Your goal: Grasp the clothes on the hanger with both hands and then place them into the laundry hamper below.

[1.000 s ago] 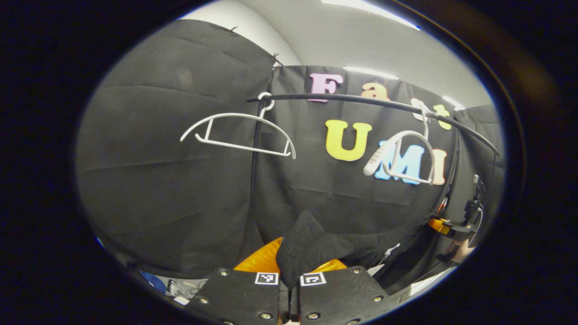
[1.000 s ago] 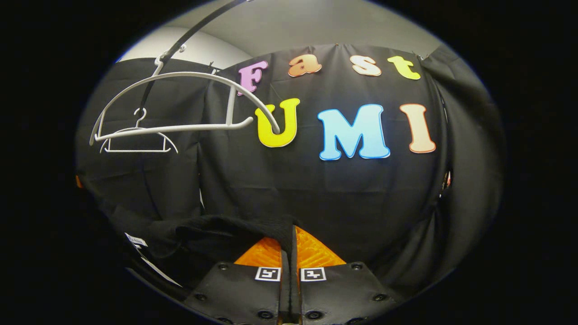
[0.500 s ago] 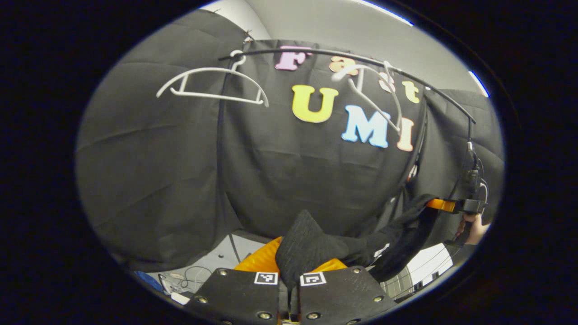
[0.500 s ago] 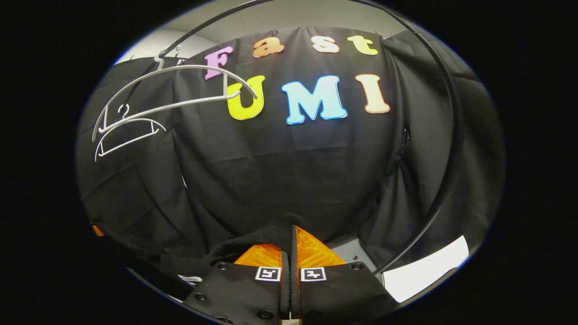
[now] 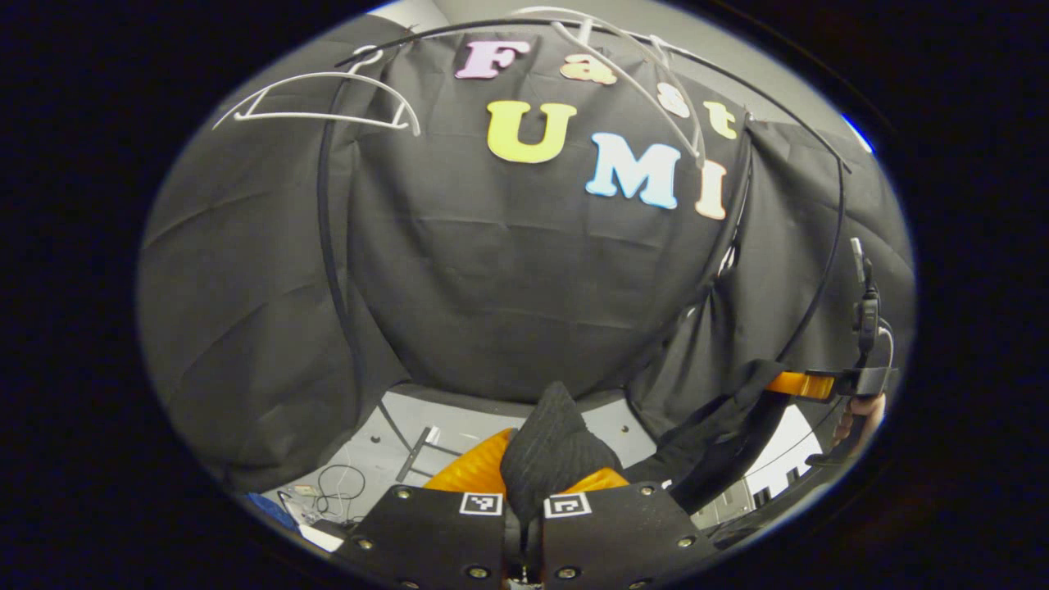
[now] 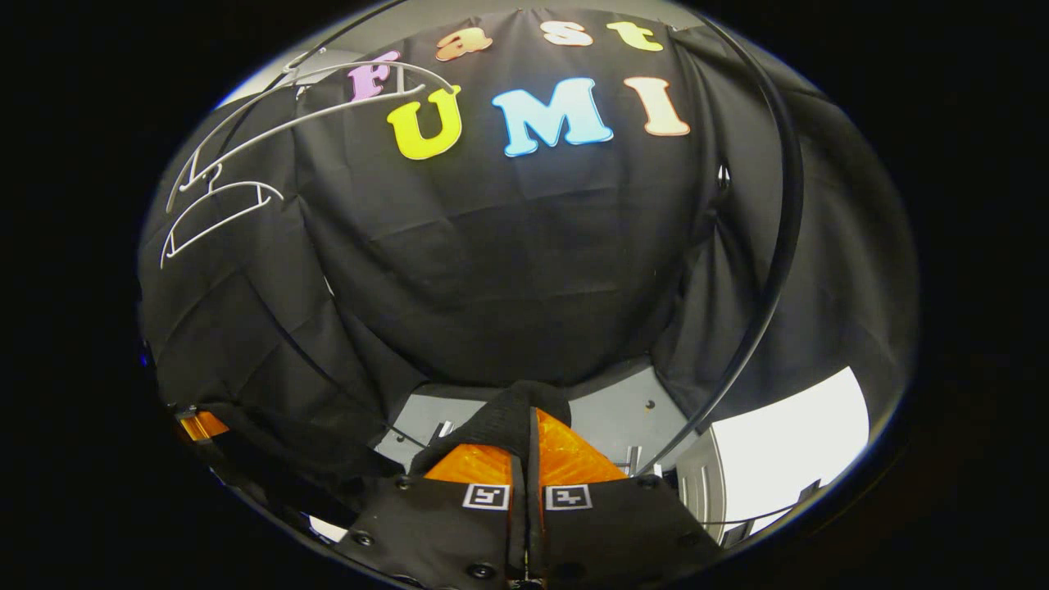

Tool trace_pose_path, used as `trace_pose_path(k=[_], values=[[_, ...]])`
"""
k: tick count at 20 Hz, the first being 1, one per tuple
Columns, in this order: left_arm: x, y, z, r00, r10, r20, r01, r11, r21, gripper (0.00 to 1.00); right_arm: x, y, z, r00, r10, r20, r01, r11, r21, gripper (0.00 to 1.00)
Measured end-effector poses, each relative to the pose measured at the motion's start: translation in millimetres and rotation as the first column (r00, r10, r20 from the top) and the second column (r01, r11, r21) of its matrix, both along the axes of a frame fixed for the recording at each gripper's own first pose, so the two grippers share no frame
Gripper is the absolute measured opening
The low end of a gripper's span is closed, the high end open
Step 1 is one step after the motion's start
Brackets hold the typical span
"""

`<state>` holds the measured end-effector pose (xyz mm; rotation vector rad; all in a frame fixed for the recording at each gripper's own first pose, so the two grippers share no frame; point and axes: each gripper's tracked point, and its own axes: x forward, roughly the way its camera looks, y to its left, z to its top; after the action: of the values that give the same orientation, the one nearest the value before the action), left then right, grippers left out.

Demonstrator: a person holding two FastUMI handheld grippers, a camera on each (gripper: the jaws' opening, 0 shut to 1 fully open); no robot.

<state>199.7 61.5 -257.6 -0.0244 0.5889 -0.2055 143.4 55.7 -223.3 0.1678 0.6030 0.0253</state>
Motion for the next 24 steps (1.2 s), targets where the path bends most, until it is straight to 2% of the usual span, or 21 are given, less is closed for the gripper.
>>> trace_pose_path(k=[4, 8, 11, 12, 14, 15, 16, 20, 21, 22, 24], values=[[7.0, -10.0, -47.0, 0.998, -0.025, -0.061, 0.029, 0.998, 0.062, 0.05, 9.3, 14.0, -40.5, 0.995, -0.034, -0.095, 0.037, 0.999, 0.031, 0.02], [13.9, -18.2, -98.8, 0.994, -0.042, -0.104, 0.048, 0.998, 0.049, 0.05, 11.3, 36.0, -76.0, 0.988, -0.024, -0.151, 0.026, 1.000, 0.009, 0.02], [12.6, -10.8, -139.8, 0.987, -0.113, -0.118, 0.134, 0.972, 0.192, 0.05, 4.3, 46.3, -108.0, 0.978, -0.017, -0.209, 0.017, 1.000, -0.001, 0.03], [9.8, -13.6, -153.4, 0.983, -0.134, -0.128, 0.158, 0.967, 0.202, 0.05, 2.6, 48.8, -119.6, 0.972, -0.015, -0.234, 0.013, 1.000, -0.009, 0.03], [1.6, -27.6, -175.4, 0.976, -0.151, -0.157, 0.177, 0.971, 0.163, 0.05, 1.0, 51.5, -141.1, 0.959, -0.011, -0.283, 0.004, 1.000, -0.024, 0.03], [1.4, -28.0, -181.7, 0.975, -0.150, -0.167, 0.174, 0.975, 0.141, 0.05, -0.1, 52.1, -149.4, 0.953, -0.012, -0.302, 0.005, 1.000, -0.025, 0.00], [2.2, -26.2, -188.9, 0.974, -0.145, -0.173, 0.168, 0.977, 0.129, 0.05, -1.6, 51.2, -155.9, 0.950, -0.016, -0.311, 0.007, 1.000, -0.029, 0.04], [8.5, -22.1, -211.4, 0.972, -0.139, -0.190, 0.164, 0.979, 0.122, 0.05, -15.3, 48.4, -166.1, 0.941, -0.031, -0.337, 0.018, 0.999, -0.043, 0.02], [8.8, -24.7, -211.8, 0.971, -0.146, -0.191, 0.171, 0.978, 0.122, 0.04, -17.9, 47.3, -165.4, 0.939, -0.036, -0.341, 0.022, 0.999, -0.046, 0.08], [11.5, -26.6, -211.9, 0.971, -0.151, -0.188, 0.175, 0.977, 0.122, 0.08, -21.4, 44.7, -165.3, 0.939, -0.043, -0.342, 0.028, 0.998, -0.048, 0.11], [12.7, -26.6, -212.5, 0.969, -0.155, -0.191, 0.180, 0.976, 0.121, 0.08, -28.2, 41.3, -164.6, 0.936, -0.061, -0.347, 0.051, 0.998, -0.039, 0.08]])
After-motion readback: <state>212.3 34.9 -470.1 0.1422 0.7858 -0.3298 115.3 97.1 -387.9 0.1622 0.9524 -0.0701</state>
